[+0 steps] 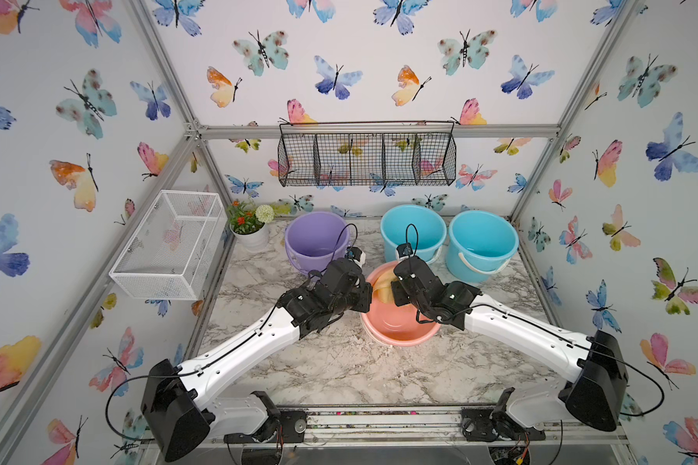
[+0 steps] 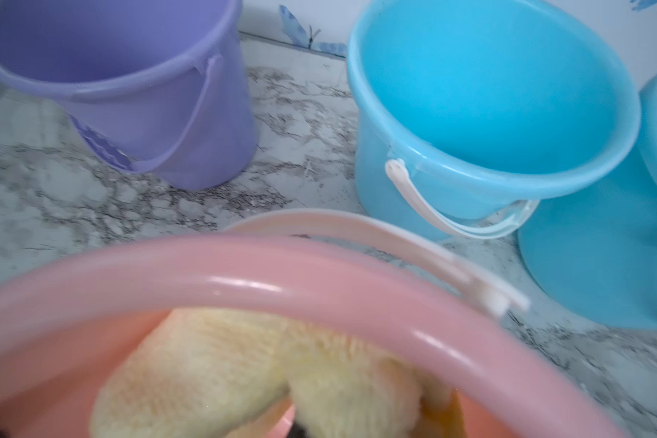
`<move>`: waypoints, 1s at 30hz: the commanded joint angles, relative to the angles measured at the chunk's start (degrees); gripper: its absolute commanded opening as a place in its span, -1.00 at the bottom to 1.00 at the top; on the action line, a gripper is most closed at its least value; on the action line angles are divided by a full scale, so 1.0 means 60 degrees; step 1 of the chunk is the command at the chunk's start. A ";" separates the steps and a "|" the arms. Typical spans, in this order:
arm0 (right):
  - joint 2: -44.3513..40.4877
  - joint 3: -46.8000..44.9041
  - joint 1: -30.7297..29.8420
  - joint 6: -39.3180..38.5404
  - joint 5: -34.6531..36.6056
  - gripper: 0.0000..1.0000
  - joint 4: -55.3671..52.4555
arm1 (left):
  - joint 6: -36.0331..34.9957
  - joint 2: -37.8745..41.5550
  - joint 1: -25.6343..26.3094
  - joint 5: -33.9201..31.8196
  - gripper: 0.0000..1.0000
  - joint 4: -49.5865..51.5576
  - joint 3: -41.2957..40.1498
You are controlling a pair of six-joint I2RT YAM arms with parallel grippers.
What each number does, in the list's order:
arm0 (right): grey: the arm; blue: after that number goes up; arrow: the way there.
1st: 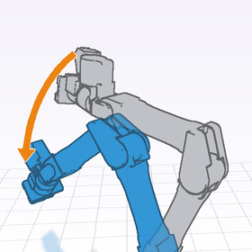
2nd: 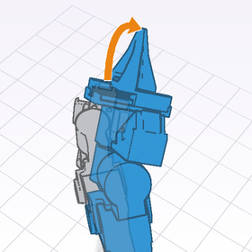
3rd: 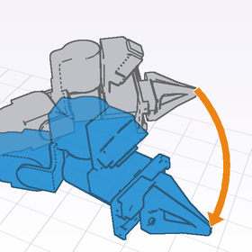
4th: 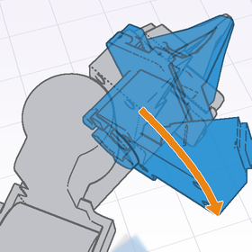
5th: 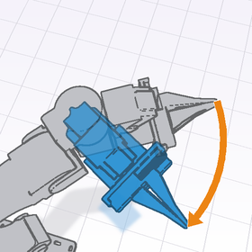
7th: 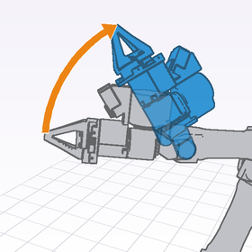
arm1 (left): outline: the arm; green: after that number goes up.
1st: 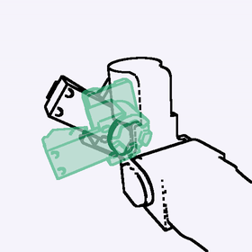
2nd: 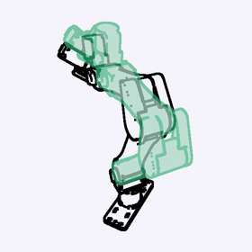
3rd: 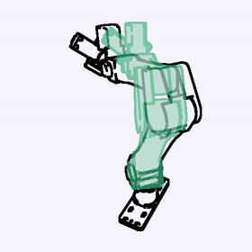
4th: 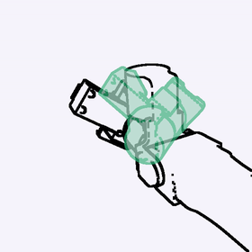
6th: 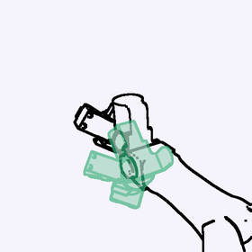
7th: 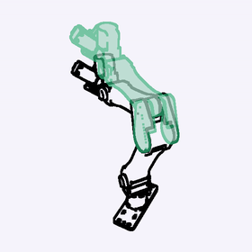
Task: Wipe the inside of the bucket with a cloth
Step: Wipe the dirt from the inside of the bucket.
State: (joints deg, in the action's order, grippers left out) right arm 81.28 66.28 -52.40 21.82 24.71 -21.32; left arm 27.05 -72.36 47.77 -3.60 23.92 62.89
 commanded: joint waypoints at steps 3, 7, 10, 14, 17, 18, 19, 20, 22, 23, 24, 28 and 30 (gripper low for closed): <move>-0.0405 -0.0133 0.0059 -0.0070 -0.2734 -0.97 0.2459 | -0.0040 -0.0081 0.0060 0.0643 -1.00 -0.0147 0.0240; -0.0421 0.0080 0.0062 0.0547 -0.5227 -0.97 0.1990 | -0.0040 -0.0112 0.0053 0.0601 -1.00 -0.0250 0.0241; -0.0406 0.0138 0.0062 0.1278 -0.6703 -0.97 0.1214 | -0.0040 -0.0073 0.0059 0.0484 -1.00 -0.0292 0.0230; -0.0450 -0.0222 0.0062 0.2317 -0.8190 -0.97 0.0271 | -0.0064 0.0012 0.0051 0.0225 -1.00 -0.0281 0.0226; -0.0343 -0.0266 0.0062 0.2596 -0.9120 -0.97 -0.0776 | -0.0098 0.0083 0.0060 0.0032 -1.00 -0.0258 0.0199; -0.0308 -0.0244 0.0062 0.2589 -0.9374 -0.97 -0.1159 | -0.0099 0.0095 0.0060 -0.0021 -1.00 -0.0265 0.0184; -0.0290 -0.0236 0.0062 0.2581 -0.9580 -0.97 -0.1443 | -0.0099 0.0108 0.0057 -0.0068 -1.00 -0.0255 0.0173; -0.0275 -0.0211 0.0062 0.2549 -0.9762 -0.97 -0.1784 | -0.0106 0.0119 0.0054 -0.0114 -1.00 -0.0258 0.0167; -0.0261 -0.0178 0.0062 0.2386 -0.9992 -0.97 -0.2397 | -0.0114 0.0136 0.0053 -0.0211 -1.00 -0.0226 0.0164; -0.0239 -0.0131 0.0062 0.2289 -1.0047 -0.97 -0.2735 | -0.0150 0.0143 0.0052 -0.0242 -1.00 -0.0227 0.0158; -0.0192 -0.0024 0.0062 0.2094 -1.0018 -0.96 -0.3222 | -0.0157 0.0136 0.0059 -0.0275 -1.00 -0.0202 0.0168; 0.0107 0.0442 0.0058 0.1377 -0.9439 -0.97 -0.5089 | -0.0197 0.0136 0.0059 -0.0417 -1.00 -0.0088 0.0167; 0.0335 0.0775 0.0062 0.1073 -0.8647 -0.97 -0.6143 | -0.0230 0.0110 0.0052 -0.0506 -1.00 0.0006 0.0188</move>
State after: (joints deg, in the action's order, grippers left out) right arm 81.54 68.51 -51.42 32.18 -29.32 -44.10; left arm 25.43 -72.90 48.45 -4.36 27.59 62.89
